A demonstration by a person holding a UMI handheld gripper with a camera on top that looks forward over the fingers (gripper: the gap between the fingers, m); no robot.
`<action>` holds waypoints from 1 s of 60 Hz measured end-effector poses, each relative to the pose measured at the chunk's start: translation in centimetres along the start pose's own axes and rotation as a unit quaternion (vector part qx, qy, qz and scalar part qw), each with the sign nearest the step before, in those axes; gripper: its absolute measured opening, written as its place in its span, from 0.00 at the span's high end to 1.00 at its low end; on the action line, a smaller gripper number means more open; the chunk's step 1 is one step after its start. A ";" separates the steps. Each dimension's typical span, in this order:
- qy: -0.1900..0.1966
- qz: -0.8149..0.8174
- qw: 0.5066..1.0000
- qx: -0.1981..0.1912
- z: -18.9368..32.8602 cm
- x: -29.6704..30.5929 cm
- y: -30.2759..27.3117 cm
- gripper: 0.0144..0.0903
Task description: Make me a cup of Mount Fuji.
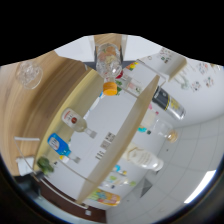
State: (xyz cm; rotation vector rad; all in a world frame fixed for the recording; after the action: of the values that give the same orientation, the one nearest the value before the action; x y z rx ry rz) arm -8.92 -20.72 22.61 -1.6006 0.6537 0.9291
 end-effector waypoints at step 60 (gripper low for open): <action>0.168 -0.418 0.867 -0.214 4.3 11.9 20.8 0.71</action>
State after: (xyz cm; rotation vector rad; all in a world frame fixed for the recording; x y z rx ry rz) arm -20.43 -20.58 1.13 -2.1926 -0.0846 0.1330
